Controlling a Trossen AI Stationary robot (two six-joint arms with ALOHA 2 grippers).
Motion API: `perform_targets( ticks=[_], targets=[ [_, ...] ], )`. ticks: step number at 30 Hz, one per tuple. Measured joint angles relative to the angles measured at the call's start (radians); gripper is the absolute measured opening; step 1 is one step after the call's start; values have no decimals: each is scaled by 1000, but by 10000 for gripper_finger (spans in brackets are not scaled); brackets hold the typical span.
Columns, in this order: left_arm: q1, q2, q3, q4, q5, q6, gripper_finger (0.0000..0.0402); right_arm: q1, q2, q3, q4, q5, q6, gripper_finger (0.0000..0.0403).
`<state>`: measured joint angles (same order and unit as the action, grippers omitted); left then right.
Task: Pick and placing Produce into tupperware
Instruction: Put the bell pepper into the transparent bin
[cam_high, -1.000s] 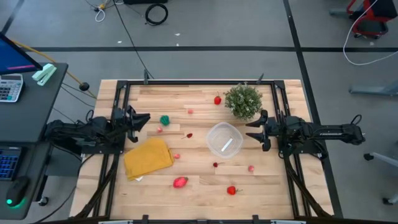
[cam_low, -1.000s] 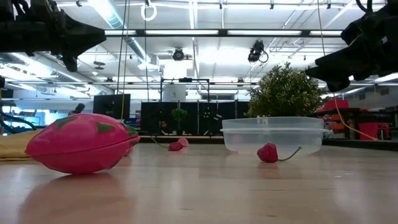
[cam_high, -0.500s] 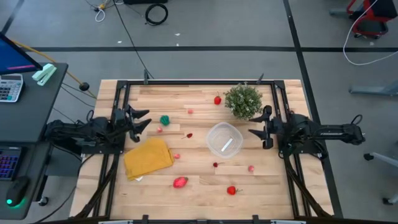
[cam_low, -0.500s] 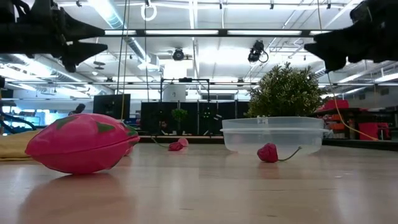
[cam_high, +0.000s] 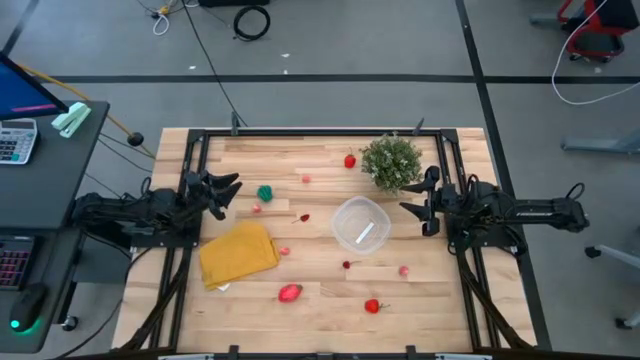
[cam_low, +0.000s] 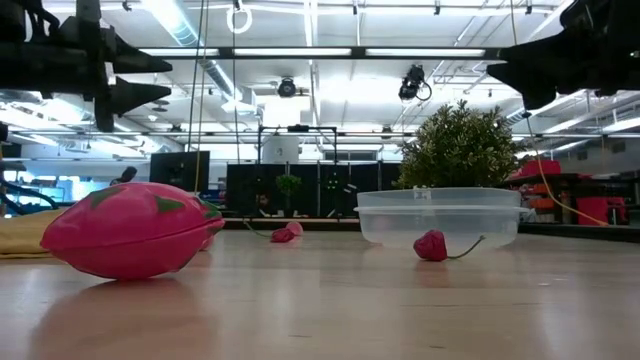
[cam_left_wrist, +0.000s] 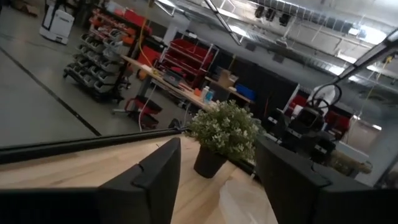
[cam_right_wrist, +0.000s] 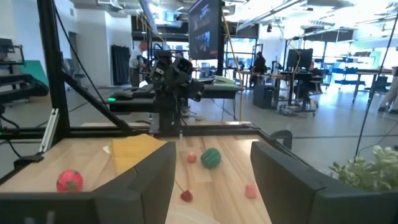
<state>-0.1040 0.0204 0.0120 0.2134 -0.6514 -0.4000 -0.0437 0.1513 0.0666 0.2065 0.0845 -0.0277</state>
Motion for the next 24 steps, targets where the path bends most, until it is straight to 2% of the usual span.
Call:
perform_targets(
  ticks=[5, 11, 13, 17, 24],
  targets=[
    [0, 0, 1, 0, -17, -25, 185, 0, 10, 0, 9, 15, 1, 217],
    [0, 7, 107, -11, -55, 16, 162, 0, 61, 1, 12, 190, -26, 217],
    [0, 33, 175, -48, -56, 36, 159, -1, 94, 1, 11, 200, -36, 217],
    [0, 139, 359, -221, -91, 46, 158, -15, 171, 1, 41, 199, -60, 217],
    [7, 457, 726, -603, -128, 25, 162, -80, 303, 1, 157, 199, -47, 217]
  ],
)
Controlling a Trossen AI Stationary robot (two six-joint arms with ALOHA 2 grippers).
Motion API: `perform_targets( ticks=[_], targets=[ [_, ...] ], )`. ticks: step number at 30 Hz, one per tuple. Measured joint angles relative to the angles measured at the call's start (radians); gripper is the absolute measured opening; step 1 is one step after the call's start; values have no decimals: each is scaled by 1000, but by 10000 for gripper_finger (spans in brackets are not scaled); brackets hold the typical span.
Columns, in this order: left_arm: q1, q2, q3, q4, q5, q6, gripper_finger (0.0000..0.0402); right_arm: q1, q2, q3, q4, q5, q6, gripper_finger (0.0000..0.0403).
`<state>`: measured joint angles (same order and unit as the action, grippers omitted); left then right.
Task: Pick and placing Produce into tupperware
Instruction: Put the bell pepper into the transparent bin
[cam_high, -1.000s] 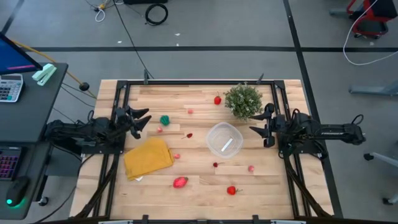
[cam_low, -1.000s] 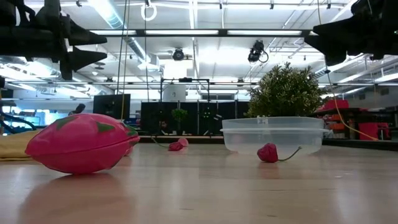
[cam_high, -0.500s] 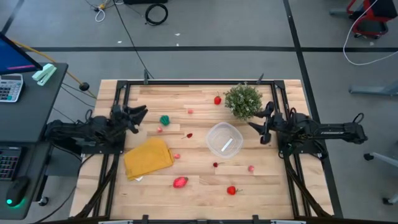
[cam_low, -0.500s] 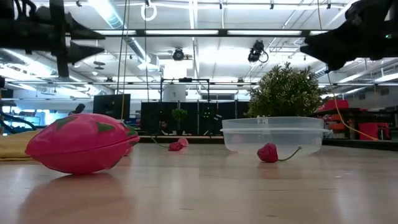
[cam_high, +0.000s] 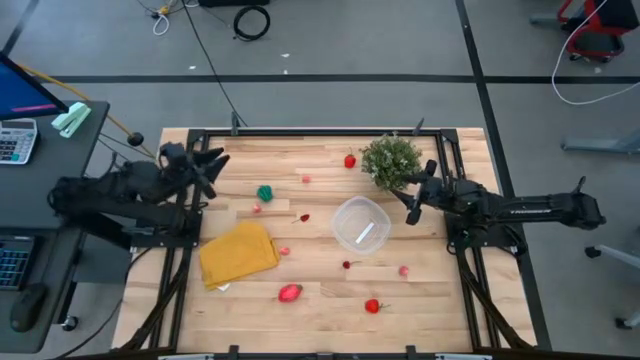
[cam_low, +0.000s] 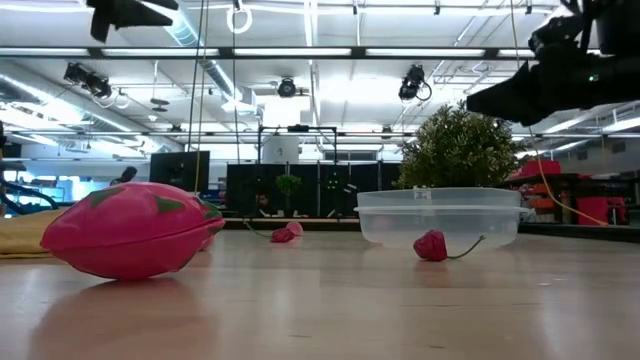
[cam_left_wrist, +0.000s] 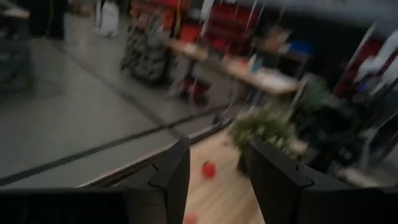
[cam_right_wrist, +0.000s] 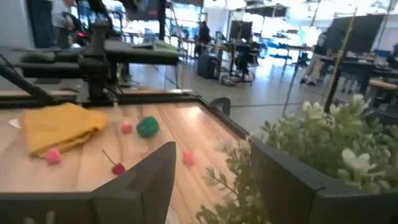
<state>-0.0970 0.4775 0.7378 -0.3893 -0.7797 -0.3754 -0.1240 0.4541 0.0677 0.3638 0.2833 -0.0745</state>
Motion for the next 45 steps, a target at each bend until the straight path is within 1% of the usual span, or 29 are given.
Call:
perform_targets(
  ticks=[2, 4, 6, 7, 9, 11, 12, 14, 19, 21, 25, 27, 36, 41, 45],
  targets=[
    [19, 105, 106, -136, -15, -122, 162, -17, 30, 0, 0, 0, 23, 217],
    [52, 204, 203, -271, -20, -274, 162, -31, 55, 0, 0, 0, 54, 217],
    [87, 300, 291, -423, 1, -437, 161, -41, 74, 0, 0, -1, 82, 217],
    [107, 346, 330, -502, 35, -500, 160, -45, 82, 0, 0, 0, 96, 217],
    [155, 436, 395, -661, 130, -577, 156, -46, 92, 0, 0, 0, 113, 217],
    [193, 511, 430, -779, 233, -592, 151, -45, 95, 0, 0, -3, 126, 217],
    [207, 545, 436, -810, 269, -577, 148, -46, 96, 0, 0, -12, 130, 217],
    [224, 600, 433, -813, 295, -467, 143, -45, 95, 0, 1, -51, 136, 217],
    [239, 734, 419, -733, 299, -53, 131, -43, 95, 0, 11, -178, 138, 217],
    [241, 785, 419, -717, 299, 110, 129, -43, 95, 0, 13, -213, 138, 217],
    [240, 887, 418, -722, 299, 474, 133, -44, 95, 0, 13, -221, 135, 217],
    [239, 939, 418, -726, 299, 599, 143, -44, 95, 0, 11, -221, 135, 217],
    [243, 1181, 418, -728, 282, 955, 204, -43, 96, 0, -46, -233, 137, 217],
    [258, 1292, 418, -733, 253, 1046, 229, -43, 96, 0, -62, -234, 175, 217],
    [258, 1332, 417, -731, 185, 1076, 244, -43, 96, 0, -95, -234, 176, 217]
  ],
)
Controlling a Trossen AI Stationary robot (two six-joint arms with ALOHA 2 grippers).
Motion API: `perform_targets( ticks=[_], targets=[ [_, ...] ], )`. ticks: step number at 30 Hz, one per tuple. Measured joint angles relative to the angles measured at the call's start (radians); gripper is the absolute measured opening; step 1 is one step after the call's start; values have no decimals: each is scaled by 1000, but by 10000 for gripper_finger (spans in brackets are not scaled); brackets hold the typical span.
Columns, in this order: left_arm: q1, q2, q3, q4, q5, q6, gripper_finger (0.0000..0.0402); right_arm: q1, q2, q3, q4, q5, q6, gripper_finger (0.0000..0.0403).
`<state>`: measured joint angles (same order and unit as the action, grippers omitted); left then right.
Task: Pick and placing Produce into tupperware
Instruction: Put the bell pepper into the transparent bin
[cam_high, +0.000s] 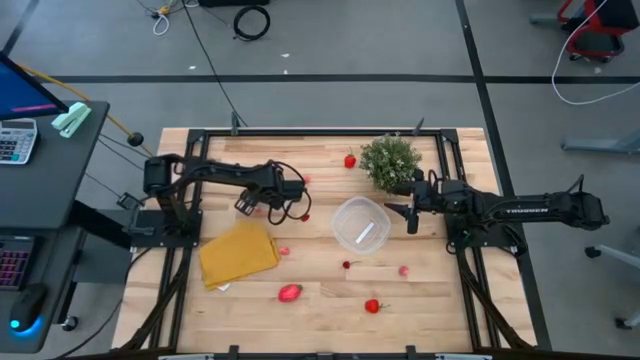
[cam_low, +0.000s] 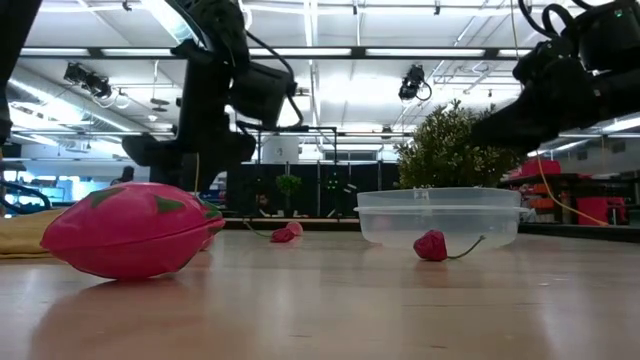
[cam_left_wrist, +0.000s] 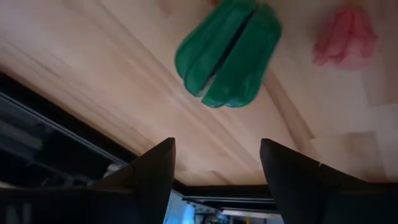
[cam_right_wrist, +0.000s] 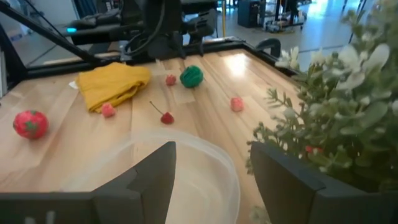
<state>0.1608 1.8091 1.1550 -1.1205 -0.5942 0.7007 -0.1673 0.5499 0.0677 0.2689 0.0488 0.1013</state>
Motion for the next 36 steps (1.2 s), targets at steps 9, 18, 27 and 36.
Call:
perform_targets(
  ticks=[9, 18, 27, 36],
  targets=[
    [-1, 6, 0, 21, -4, 52, 266, 0, 0, 0, -10, 0, 1, 217],
    [-1, 30, 0, 155, 24, 56, 268, 0, 0, 0, -41, 0, 30, 217],
    [-1, 120, 0, 136, 23, 131, 265, 0, 0, 0, -46, -6, 30, 217],
    [-21, 135, 0, 168, 0, 133, 265, 0, 0, 0, -50, -6, 29, 217]
  ],
)
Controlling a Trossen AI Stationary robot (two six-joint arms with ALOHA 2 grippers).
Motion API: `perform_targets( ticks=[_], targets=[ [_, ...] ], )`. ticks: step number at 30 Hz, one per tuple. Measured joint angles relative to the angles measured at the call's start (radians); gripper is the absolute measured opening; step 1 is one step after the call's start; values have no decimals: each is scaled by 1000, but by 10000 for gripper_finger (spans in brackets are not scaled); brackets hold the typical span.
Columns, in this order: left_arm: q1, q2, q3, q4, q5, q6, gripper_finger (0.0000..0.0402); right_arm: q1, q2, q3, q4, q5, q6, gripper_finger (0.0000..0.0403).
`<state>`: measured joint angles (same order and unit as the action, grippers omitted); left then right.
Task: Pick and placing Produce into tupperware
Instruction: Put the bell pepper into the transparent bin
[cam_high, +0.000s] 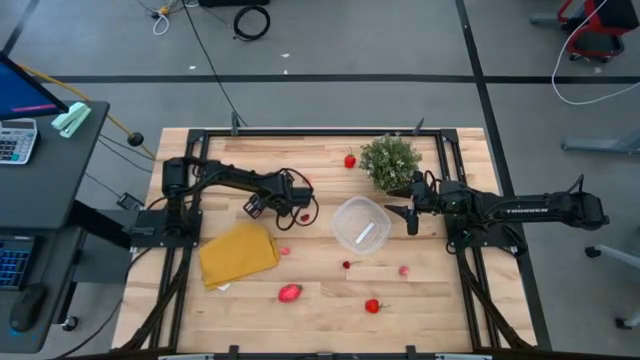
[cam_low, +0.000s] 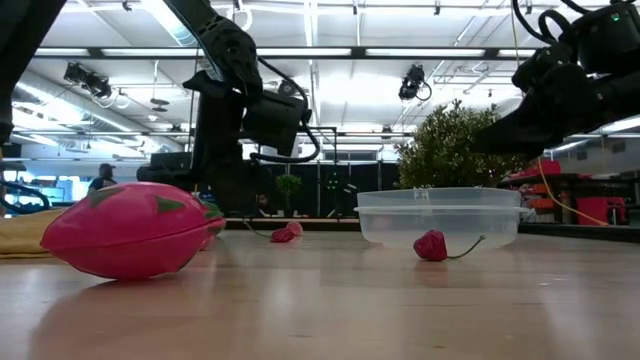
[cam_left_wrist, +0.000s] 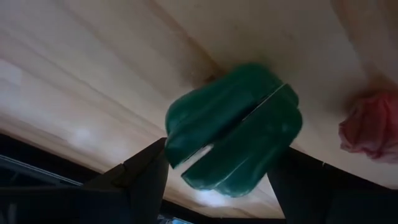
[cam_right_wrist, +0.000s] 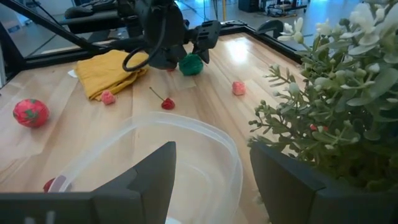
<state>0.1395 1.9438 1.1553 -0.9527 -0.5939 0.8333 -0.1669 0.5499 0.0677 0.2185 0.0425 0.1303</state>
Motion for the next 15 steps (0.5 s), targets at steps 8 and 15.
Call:
perform_targets(
  ticks=[8, 15],
  targets=[
    [-37, 0, 0, 0, -3, -10, 259, 0, 0, 0, -3, 0, 0, 217],
    [-44, 0, 0, 13, -6, -11, 246, 0, 0, 0, -3, 0, 1, 217]
  ],
)
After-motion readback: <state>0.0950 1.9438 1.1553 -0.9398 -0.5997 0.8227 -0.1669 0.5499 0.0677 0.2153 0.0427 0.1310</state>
